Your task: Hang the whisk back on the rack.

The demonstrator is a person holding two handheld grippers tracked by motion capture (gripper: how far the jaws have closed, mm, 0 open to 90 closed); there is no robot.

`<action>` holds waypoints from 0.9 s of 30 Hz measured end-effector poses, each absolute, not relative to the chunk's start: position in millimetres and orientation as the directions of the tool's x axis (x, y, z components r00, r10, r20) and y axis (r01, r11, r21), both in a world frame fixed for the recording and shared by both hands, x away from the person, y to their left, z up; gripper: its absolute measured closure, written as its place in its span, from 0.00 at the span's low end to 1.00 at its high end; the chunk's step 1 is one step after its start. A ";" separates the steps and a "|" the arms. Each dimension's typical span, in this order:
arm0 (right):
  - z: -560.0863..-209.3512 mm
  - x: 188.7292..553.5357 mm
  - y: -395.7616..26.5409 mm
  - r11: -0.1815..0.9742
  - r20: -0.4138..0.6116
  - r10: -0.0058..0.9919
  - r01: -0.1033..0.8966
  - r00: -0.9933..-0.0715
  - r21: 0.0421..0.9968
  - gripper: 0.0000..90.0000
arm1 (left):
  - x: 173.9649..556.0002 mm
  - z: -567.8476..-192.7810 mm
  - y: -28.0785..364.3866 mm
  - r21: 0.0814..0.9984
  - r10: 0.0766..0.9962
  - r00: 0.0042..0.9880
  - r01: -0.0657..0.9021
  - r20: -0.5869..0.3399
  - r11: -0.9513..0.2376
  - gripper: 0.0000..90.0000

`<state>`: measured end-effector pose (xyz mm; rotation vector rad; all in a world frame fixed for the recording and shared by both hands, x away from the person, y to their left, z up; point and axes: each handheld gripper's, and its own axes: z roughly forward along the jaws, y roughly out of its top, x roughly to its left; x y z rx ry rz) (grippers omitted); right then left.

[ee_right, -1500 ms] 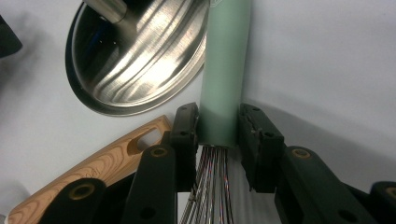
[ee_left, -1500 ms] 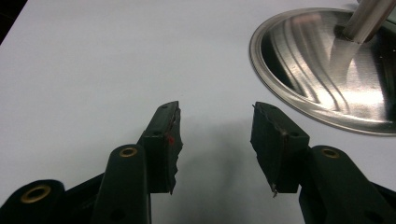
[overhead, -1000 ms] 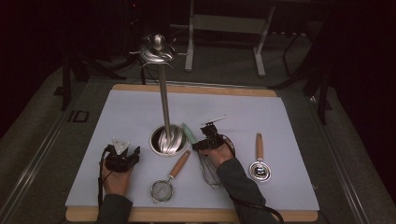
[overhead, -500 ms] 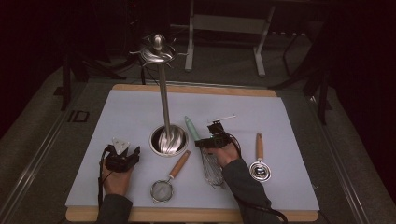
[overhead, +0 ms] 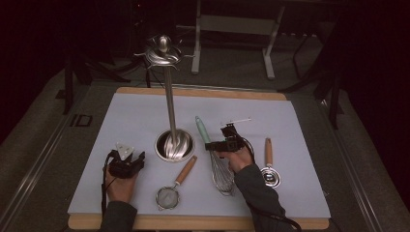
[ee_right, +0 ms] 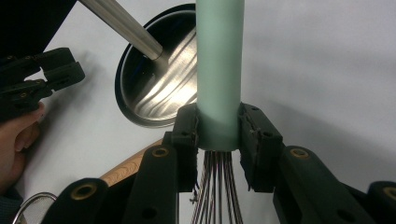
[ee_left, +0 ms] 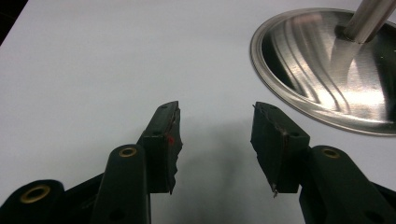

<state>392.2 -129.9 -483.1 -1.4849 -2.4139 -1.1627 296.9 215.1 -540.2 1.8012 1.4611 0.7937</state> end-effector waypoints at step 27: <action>-453.6 374.8 -148.1 0.216 0.451 0.632 0.702 -0.630 0.679 0.77 | 296.2 -540.2 215.6 0.816 0.983 0.179 0.563 0.034 -0.130 0.58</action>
